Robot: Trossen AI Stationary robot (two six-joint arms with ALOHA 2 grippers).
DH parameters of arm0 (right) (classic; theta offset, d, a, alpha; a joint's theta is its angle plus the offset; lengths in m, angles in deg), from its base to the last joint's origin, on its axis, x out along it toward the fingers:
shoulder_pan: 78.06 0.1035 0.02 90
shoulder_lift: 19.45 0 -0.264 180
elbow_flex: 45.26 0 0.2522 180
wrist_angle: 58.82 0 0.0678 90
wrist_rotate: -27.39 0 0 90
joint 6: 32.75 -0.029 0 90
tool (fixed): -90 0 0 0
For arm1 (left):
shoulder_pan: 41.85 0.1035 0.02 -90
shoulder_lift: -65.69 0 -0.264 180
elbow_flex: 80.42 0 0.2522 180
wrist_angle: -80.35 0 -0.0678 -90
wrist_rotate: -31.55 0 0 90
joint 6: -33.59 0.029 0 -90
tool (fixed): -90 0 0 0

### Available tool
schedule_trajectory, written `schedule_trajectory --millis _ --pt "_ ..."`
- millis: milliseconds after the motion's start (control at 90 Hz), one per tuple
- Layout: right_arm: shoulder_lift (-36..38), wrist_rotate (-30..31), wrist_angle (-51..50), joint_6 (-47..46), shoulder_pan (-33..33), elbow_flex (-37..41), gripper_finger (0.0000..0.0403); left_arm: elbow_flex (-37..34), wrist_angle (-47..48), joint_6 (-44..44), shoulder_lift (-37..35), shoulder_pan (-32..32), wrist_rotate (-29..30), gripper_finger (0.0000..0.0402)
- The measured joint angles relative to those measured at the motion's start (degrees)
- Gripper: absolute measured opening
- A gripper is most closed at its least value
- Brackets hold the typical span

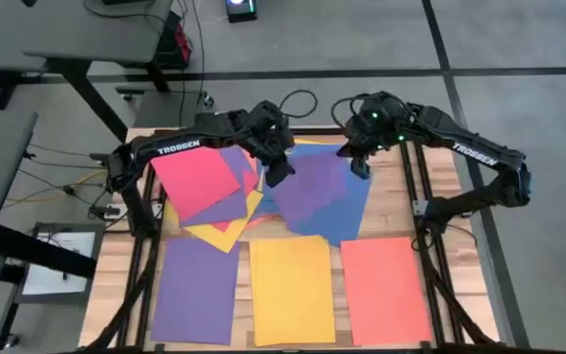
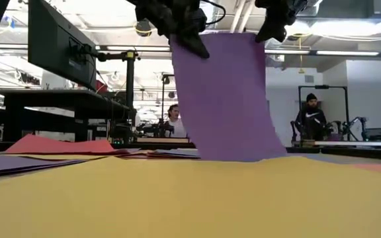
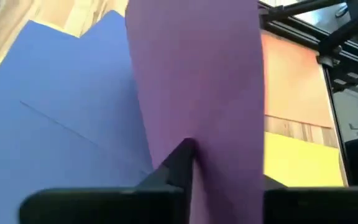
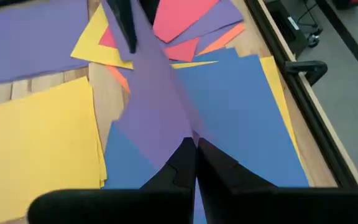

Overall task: Organize paper
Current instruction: Stack the purple paper on top of the purple paper

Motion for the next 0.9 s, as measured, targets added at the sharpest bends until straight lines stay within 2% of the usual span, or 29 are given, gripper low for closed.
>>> schedule_trajectory --millis 211,356,478,567,778,900 --pt "0.1 0.0 -0.1 -3.3 -0.4 -0.2 0.0003 3.3 8.9 2.3 -0.6 0.0 0.5 0.0" --pt "0.3 0.0 -0.3 -3.8 -0.4 -2.6 0.0033 7.8 16.4 3.8 -0.5 -0.1 -2.0 0.0" --pt "0.3 0.0 -0.4 -3.4 -0.4 -4.9 0.0065 10.3 18.2 3.9 -0.6 -0.1 -3.8 0.0" --pt "0.3 0.0 -0.3 0.5 -0.4 -6.0 0.0078 10.5 18.5 3.7 -0.6 -0.1 -4.8 0.0" --pt "0.4 0.0 -1.2 2.8 -2.0 -12.2 0.0083 10.5 24.1 2.4 -1.3 -0.1 -8.4 0.0" --pt "0.4 0.0 -3.0 3.8 -3.2 -15.6 0.0083 10.5 25.2 1.6 -4.0 0.1 -11.1 0.0"
